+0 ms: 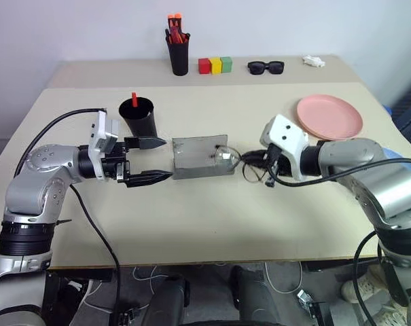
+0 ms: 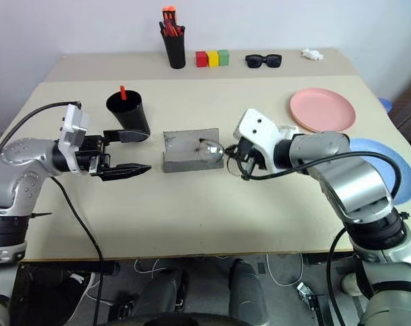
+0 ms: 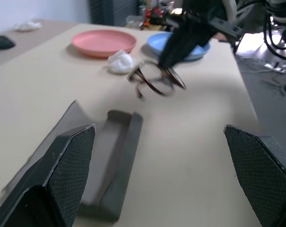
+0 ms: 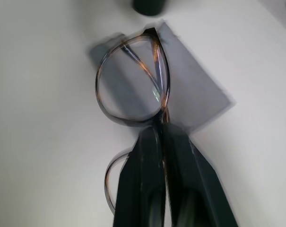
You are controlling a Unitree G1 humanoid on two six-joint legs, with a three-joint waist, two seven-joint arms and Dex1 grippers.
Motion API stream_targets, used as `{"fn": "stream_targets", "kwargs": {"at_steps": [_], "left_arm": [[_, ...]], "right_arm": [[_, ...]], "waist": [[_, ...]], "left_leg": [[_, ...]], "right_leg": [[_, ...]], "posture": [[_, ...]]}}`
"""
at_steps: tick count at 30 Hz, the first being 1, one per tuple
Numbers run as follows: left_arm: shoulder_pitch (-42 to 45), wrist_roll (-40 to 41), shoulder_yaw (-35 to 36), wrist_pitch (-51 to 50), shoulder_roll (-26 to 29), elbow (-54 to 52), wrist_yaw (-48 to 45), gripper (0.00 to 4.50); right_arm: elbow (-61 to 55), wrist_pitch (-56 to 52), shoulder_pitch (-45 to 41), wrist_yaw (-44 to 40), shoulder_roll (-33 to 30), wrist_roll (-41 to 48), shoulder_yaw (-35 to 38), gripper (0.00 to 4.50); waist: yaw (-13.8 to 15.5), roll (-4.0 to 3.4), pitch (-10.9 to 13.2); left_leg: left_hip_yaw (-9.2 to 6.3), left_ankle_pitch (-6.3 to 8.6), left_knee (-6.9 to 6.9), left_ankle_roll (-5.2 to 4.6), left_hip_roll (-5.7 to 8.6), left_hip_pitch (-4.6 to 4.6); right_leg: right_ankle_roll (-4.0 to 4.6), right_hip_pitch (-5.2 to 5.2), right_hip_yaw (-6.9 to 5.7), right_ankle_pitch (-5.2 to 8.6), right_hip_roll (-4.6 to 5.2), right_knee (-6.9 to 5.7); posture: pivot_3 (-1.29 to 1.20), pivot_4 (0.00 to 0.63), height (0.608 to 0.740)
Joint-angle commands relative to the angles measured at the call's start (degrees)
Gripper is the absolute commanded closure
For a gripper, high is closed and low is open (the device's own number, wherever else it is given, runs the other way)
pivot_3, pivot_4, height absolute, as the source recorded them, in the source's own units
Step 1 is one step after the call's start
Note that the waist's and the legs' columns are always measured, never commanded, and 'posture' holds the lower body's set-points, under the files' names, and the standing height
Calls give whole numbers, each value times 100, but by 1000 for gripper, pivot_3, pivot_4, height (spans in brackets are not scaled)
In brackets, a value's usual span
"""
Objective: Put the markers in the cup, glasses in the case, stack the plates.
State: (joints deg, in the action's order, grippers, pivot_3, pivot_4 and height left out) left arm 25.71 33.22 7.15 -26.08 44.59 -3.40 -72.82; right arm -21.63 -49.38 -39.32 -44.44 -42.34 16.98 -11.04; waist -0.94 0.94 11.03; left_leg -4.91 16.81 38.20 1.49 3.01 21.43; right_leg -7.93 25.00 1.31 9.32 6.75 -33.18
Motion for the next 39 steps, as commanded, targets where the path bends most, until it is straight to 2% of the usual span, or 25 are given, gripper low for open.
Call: {"fn": "stream_targets", "kwargs": {"at_steps": [1, 5, 9, 14, 19, 23, 29, 32, 35, 39], "left_arm": [[-111, 101, 323, -154, 138, -55, 216, 0], [-295, 201, 448, -250, 146, -281, 375, 0], [-301, 337, 485, -471, 152, -631, 606, 0], [-421, 591, 662, -844, 258, -1101, 894, 0], [-539, 877, 739, -1249, 270, -1700, 1298, 0], [-289, 915, 569, -1365, 208, -1656, 1479, 0], [-491, 895, 656, -1184, 302, -1623, 1309, 0], [-747, 836, 779, -908, 333, -1456, 1066, 0], [-1141, 699, 931, -408, 357, -1113, 681, 0], [-1508, 499, 1054, 258, 351, -575, 204, 0]], "right_arm": [[573, 1061, -534, 338, 480, -623, -316, 4443], [1876, 2477, -1167, 452, 1069, -1655, -1191, 4443], [2840, 3369, -1372, 451, 1770, -1912, -1419, 4443], [3669, 4234, -1110, 374, 1902, -2582, -1855, 4443], [3848, 4485, -941, 270, 1873, -2897, -1841, 4443], [3512, 4283, -812, -128, 1775, -2864, -1763, 4443], [3089, 3837, -775, -518, 1729, -2770, -1557, 4443], [3084, 3325, -813, -594, 1967, -2459, -1281, 4443], [3173, 3212, -812, -583, 2045, -2454, -1222, 3627], [3183, 3256, -779, -555, 2038, -2502, -1230, 1619]], "waist": [[-15, -1, 1], [-41, -2, 1], [-21, -2, 1], [-14, -1, 1], [-45, -4, 2], [-99, -3, 2], [-156, -3, 2], [-168, -3, 2], [-164, -4, 2], [-145, -4, 2]], "left_leg": [[1, 0, -2, 0, 0, 1], [3, -1, -6, 1, -1, 1], [0, -2, -9, 4, -1, 6], [-3, -4, -9, 7, 3, 8], [-4, -4, -13, 9, 2, 7], [-6, -7, -13, 14, 1, 3], [-7, -8, -15, 15, 2, 3], [-7, -8, -20, 15, 0, 2], [-6, -8, -24, 15, 0, 1], [-6, -8, -23, 15, 0, 3]], "right_leg": [[0, 5, 1, 0, 0, -3], [1, 14, 0, -1, -1, -10], [3, 21, 0, -2, -1, -11], [3, 20, 0, -2, 0, -11], [4, 24, 1, -2, -1, -13], [5, 23, 0, -2, -3, -19], [5, 22, 0, -2, -3, -18], [9, 26, 1, 0, -4, -19], [11, 27, 1, 1, -5, -19], [11, 26, 0, 1, -4, -17]], "posture": [[0, 150, 740], [0, 150, 740], [0, 150, 740], [0, 150, 740], [0, 150, 740], [0, 150, 740], [0, 150, 740], [0, 150, 740], [0, 150, 740], [0, 150, 740]]}}
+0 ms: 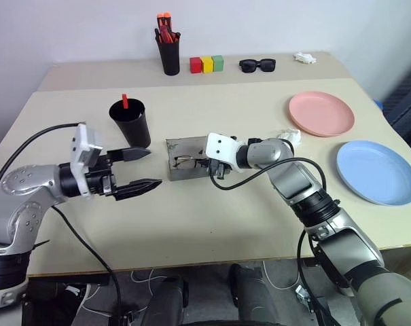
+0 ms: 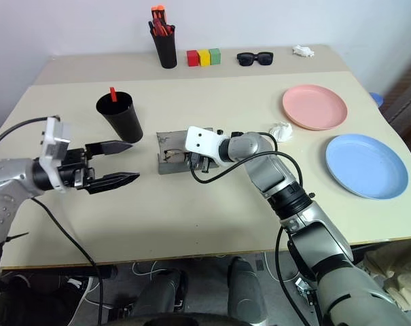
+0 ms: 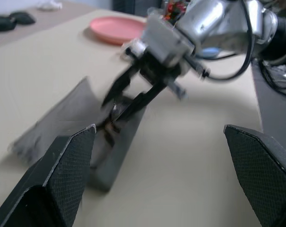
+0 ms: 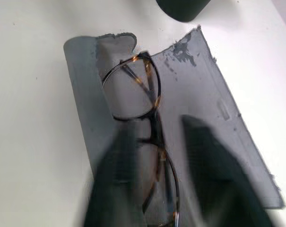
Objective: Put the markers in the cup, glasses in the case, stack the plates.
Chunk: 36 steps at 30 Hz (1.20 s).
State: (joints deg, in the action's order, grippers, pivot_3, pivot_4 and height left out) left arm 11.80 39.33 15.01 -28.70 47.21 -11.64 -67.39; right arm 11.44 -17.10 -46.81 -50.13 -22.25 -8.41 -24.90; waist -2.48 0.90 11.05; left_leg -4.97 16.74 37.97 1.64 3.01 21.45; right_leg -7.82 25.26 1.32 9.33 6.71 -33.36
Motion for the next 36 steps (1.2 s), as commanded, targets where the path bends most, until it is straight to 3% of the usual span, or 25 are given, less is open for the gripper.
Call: {"fn": "stream_targets", "kwargs": {"at_steps": [1, 3, 9, 13, 17, 24, 33, 36], "left_arm": [[-208, -187, 289, 743, 71, 454, -486, 0], [-299, -325, 291, 1164, 26, 889, -737, 0], [301, -737, 31, 1665, -92, 2153, -745, 0], [867, -791, -48, 1709, -362, 2487, -501, 0], [976, -585, -64, 1517, -489, 2044, -534, 0], [1430, -603, -395, 804, -759, 1856, -6, 0], [2601, -1315, -1214, 754, -1805, 2219, 1063, 0], [2940, -1580, -1457, 913, -2067, 2526, 1145, 903]], "right_arm": [[-132, 26, -23, 11, 25, 40, 164, 1030], [-140, 61, -23, 51, 23, 20, 200, 11], [-233, -140, -77, 214, 165, 345, 620, 11], [-835, -937, 76, 219, 517, 1573, 1642, 11], [-1799, -1889, 550, 76, 614, 2983, 2525, 11], [-2956, -2898, 1269, 322, 531, 4304, 3023, 11], [-3406, -2906, 1751, 586, 201, 4606, 2973, 11], [-3458, -2866, 1829, 642, 103, 4587, 2913, 0]], "waist": [[8, 0, 0], [-3, 0, 0], [21, 0, 0], [19, 0, 0], [10, 0, 0], [13, -1, 0], [71, 2, -1], [54, 2, -1]], "left_leg": [[0, 0, 0, 0, 1, 0], [1, 0, 0, 0, 1, -1], [0, 0, 1, 0, 1, 0], [-2, -1, 2, 1, 1, 1], [-4, 2, -2, -3, 1, 3], [-4, 2, 0, -4, 0, -2], [-2, 2, 8, -3, 2, -1], [-1, 2, 8, -3, 2, -2]], "right_leg": [[0, -1, 0, 0, 0, 0], [0, -1, 0, 0, 1, 1], [0, 0, -1, -1, 1, -2], [0, 1, -1, -3, 1, -2], [0, 2, -1, -3, 1, -7], [0, 1, -1, -2, 1, -10], [-1, -6, 0, -3, 2, -6], [-1, -5, 0, -3, 1, -6]], "posture": [[0, 150, 740], [0, 150, 740], [0, 150, 740], [0, 150, 740], [0, 150, 740], [0, 150, 740], [0, 150, 740], [0, 150, 740]]}}
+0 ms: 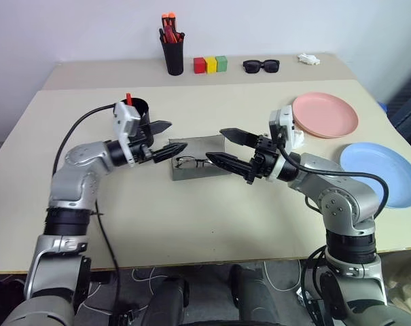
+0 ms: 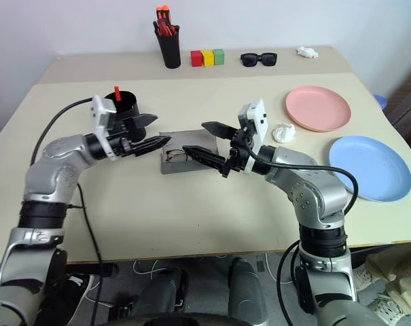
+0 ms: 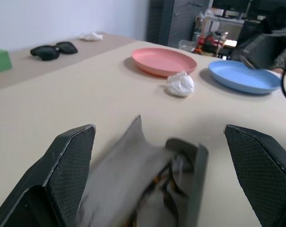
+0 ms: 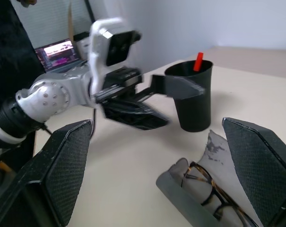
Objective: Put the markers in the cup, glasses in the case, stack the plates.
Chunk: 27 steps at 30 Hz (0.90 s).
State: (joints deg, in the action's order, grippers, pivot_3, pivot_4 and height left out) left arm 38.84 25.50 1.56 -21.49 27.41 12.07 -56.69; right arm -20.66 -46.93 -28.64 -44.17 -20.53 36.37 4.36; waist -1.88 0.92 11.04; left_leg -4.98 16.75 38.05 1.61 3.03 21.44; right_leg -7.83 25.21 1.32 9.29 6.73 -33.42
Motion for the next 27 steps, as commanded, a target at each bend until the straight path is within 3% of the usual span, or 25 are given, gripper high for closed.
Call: {"fn": "stream_targets", "kwargs": {"at_steps": [1, 7, 18, 27], "left_arm": [[354, -294, -157, 247, -155, 315, 141, 1335], [1340, -1067, -337, 608, -725, 1900, 1068, 4413], [2695, -2121, -624, 815, -1373, 4026, 2137, 4470], [2823, -2435, -834, 663, -1479, 4155, 1717, 4470]], "right_arm": [[-257, 127, 26, 60, -83, 118, -25, 0], [-259, 257, 77, 126, -182, 74, -118, 0], [-281, 350, 146, 247, -264, 93, -183, 0], [-281, 436, 213, 334, -329, 39, -223, 0]], "waist": [[-1, 0, 0], [64, 1, 0], [109, 2, 0], [111, 2, 0]], "left_leg": [[0, 0, 0, 0, 0, 0], [1, -1, 3, 0, 2, 1], [1, 0, 5, -1, 4, 3], [1, 0, 5, -2, 4, 4]], "right_leg": [[0, 0, 0, 0, 0, 0], [-1, -1, 0, -1, 0, 1], [-7, -8, -1, -3, 1, 12], [-8, -8, -1, -3, 1, 13]], "posture": [[0, 150, 740], [0, 150, 740], [0, 150, 740], [0, 150, 740]]}}
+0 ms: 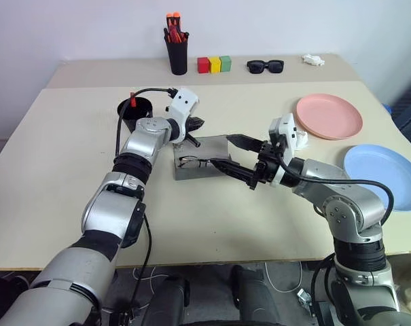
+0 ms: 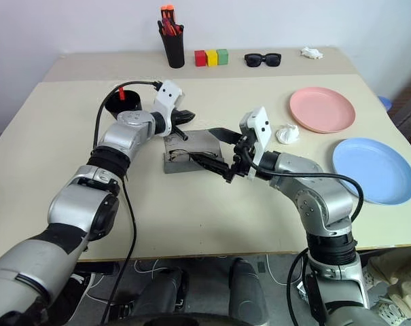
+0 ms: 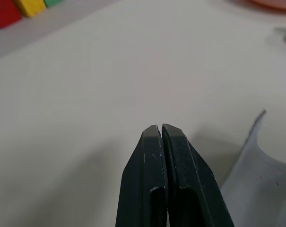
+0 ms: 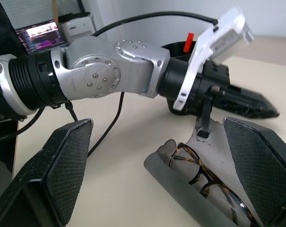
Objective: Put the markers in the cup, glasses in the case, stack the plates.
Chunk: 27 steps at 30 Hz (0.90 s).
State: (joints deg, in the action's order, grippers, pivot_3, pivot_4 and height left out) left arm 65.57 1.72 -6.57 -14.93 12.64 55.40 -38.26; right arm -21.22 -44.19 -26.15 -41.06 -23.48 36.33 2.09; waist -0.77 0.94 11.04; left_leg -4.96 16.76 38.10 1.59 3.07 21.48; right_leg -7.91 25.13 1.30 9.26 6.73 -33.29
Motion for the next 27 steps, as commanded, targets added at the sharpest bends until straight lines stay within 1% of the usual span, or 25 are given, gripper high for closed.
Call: {"fn": "stream_targets", "kwargs": {"at_steps": [1, 8, 10, 12, 14, 17, 20, 27], "left_arm": [[158, -65, -11, -6, 2, -174, -142, 4470], [75, 90, 109, -537, 74, -286, -469, 4470], [39, 269, 222, -917, 66, -399, -687, 4470], [-68, 284, 114, -1209, 116, -553, -1027, 4470], [-181, 184, 26, -1176, 141, -704, -1035, 4470], [-229, 232, 94, -1355, 134, -869, -965, 4470], [-263, 389, 109, -1646, 197, -1245, -1222, 4470], [-514, 372, 76, -1929, 178, -1658, -1182, 4470]], "right_arm": [[-198, 185, -47, 30, -42, 18, -12, 0], [-102, 328, -92, 27, -80, -66, -113, 0], [-68, 379, -112, 29, -87, -105, -126, 0], [-43, 419, -128, 32, -88, -143, -136, 0], [-19, 453, -139, 29, -95, -177, -144, 0], [-25, 489, -118, 14, -120, -211, -164, 0], [-13, 522, -121, 15, -134, -269, -184, 0], [36, 593, -163, 17, -166, -340, -171, 0]], "waist": [[-1, 0, 0], [-4, 0, 0], [-5, 0, 0], [-7, 0, 0], [-8, 0, 0], [-3, 0, 0], [-6, 0, 0], [-4, 0, 0]], "left_leg": [[0, 0, 0, 0, 0, 0], [0, 0, 0, 0, 0, -1], [0, 0, 0, 0, 0, -1], [0, 0, 0, 0, 0, -1], [0, 0, 0, 0, 0, -1], [-1, 0, 0, 0, 0, -2], [-1, 0, 1, 0, 0, -2], [-1, 0, 1, 0, 0, -2]], "right_leg": [[0, 0, 0, 0, 0, 0], [0, 0, 0, 0, 0, -1], [0, 0, 0, 0, 0, -1], [0, 0, 0, 0, 0, -1], [0, 0, 0, 0, 0, -2], [0, -1, 0, 0, 0, -2], [0, -1, 0, 0, 0, -2], [0, -1, 0, 0, 0, -2]], "posture": [[0, 150, 740], [0, 150, 740], [0, 150, 740], [0, 150, 740], [0, 150, 740], [0, 150, 740], [0, 150, 740], [0, 150, 740]]}}
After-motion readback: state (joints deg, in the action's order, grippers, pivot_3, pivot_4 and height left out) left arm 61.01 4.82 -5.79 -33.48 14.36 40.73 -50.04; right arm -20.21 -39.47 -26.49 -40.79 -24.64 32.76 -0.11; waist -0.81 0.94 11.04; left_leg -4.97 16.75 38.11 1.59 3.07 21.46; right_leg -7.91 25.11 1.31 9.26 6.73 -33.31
